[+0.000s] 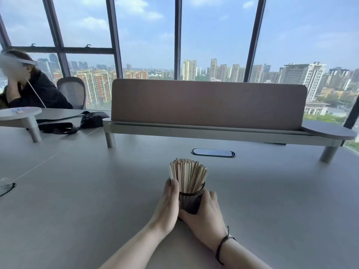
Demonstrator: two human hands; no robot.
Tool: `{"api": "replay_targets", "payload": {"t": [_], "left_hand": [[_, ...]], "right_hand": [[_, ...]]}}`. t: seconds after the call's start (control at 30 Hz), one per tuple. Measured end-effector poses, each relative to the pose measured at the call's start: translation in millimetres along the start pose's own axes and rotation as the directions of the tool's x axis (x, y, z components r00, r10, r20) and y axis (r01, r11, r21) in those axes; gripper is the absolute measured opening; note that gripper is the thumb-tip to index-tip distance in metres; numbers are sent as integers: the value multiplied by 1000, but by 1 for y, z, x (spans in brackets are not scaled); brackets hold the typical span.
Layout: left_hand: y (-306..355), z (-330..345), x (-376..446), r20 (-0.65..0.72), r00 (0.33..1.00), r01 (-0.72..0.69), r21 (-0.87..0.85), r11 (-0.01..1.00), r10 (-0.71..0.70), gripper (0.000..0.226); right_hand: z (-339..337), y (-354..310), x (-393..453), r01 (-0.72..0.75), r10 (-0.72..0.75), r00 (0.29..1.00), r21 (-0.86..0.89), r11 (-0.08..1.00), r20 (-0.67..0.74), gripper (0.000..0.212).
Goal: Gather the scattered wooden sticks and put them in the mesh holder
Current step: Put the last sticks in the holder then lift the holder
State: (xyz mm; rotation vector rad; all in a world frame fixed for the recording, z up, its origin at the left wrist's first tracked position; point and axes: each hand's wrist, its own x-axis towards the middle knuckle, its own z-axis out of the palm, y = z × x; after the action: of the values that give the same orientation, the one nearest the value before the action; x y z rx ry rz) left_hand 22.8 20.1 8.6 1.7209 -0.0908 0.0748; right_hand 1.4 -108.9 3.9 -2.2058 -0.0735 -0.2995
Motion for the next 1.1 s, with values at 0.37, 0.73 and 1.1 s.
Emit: {"api": "replay_targets", "payload": {"t": [0.37, 0.73, 1.1], "left_hand": [[-3, 16, -20, 165, 973, -184, 124, 975, 163, 80], [-7, 21, -16, 34, 989, -149, 246, 958, 145, 75], [-8, 31, -16, 15, 961, -257, 413, 874, 275, 64]], "right_hand": [[-70, 51, 14, 6, -46, 987, 249, 969, 152, 90], [-56, 53, 4, -5, -56, 989, 408, 913, 139, 91], [-54, 38, 4, 59, -78, 994, 230, 971, 71, 75]]}}
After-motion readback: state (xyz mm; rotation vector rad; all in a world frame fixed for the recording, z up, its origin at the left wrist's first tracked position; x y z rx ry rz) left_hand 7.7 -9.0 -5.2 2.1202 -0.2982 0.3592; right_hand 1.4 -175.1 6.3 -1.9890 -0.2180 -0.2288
